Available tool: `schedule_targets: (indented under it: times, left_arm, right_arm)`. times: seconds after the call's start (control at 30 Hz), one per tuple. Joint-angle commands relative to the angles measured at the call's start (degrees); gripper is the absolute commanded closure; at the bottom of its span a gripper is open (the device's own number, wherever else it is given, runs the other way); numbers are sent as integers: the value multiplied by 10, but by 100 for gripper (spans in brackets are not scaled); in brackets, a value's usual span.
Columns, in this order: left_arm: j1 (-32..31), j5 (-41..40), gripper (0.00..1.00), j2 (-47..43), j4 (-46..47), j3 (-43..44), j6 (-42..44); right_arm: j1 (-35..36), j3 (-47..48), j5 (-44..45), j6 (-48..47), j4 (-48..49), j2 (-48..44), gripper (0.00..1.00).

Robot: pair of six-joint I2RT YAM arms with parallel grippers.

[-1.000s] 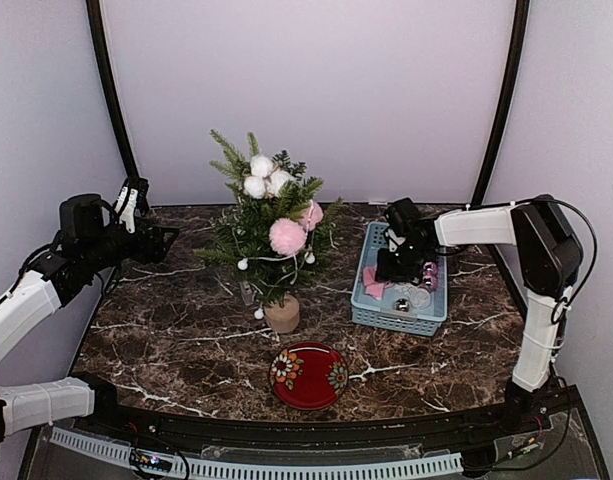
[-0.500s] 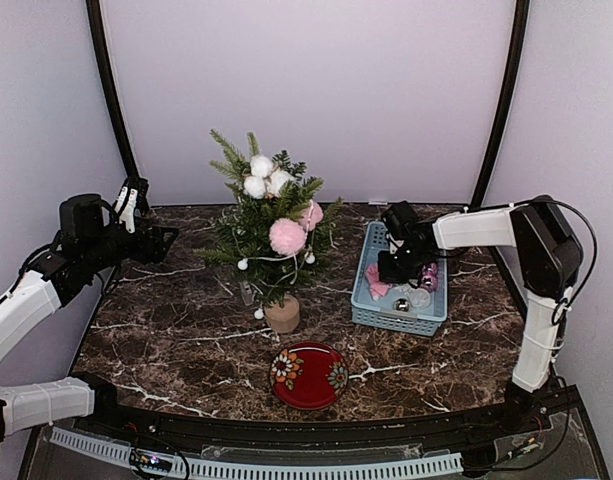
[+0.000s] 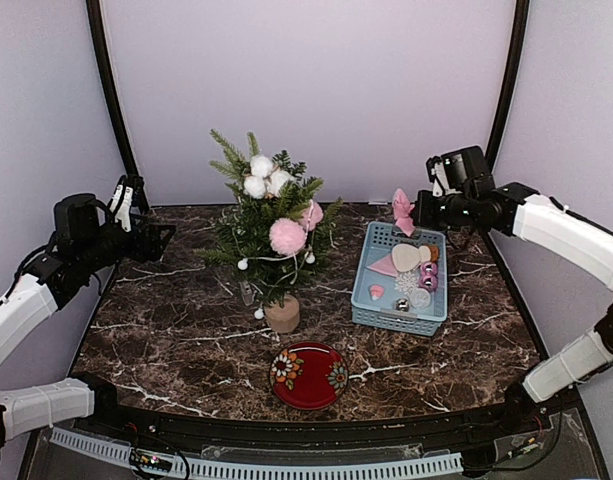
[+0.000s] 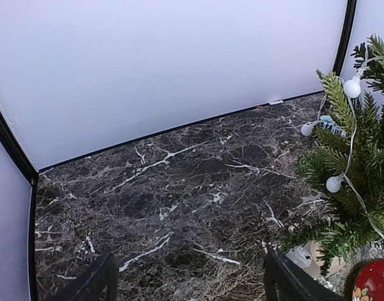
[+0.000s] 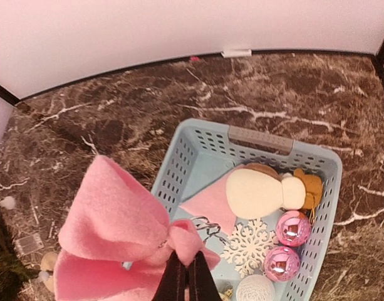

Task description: Decorate the small christmas tree

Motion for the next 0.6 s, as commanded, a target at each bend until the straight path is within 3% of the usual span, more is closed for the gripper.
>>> schedule_targets:
  times: [0.0, 0.17, 0.3, 0.43, 0.57]
  left_arm:
    - [2, 3, 18, -16, 12, -6, 4]
    - [2, 31, 18, -18, 13, 0, -13]
    - [2, 57, 19, -15, -11, 41, -120]
    - [-5, 134, 25, 4, -83, 145, -230]
    - [-72, 149, 27, 15, -146, 244, -274]
  right_arm:
    - [15, -24, -88, -47, 43, -87, 100]
    - [90, -9, -138, -95, 75, -176, 100]
    - [171, 32, -115, -123, 69, -196, 100]
    - [258, 74, -80, -156, 64, -183, 100]
    - [359, 144, 2, -219, 45, -139, 100]
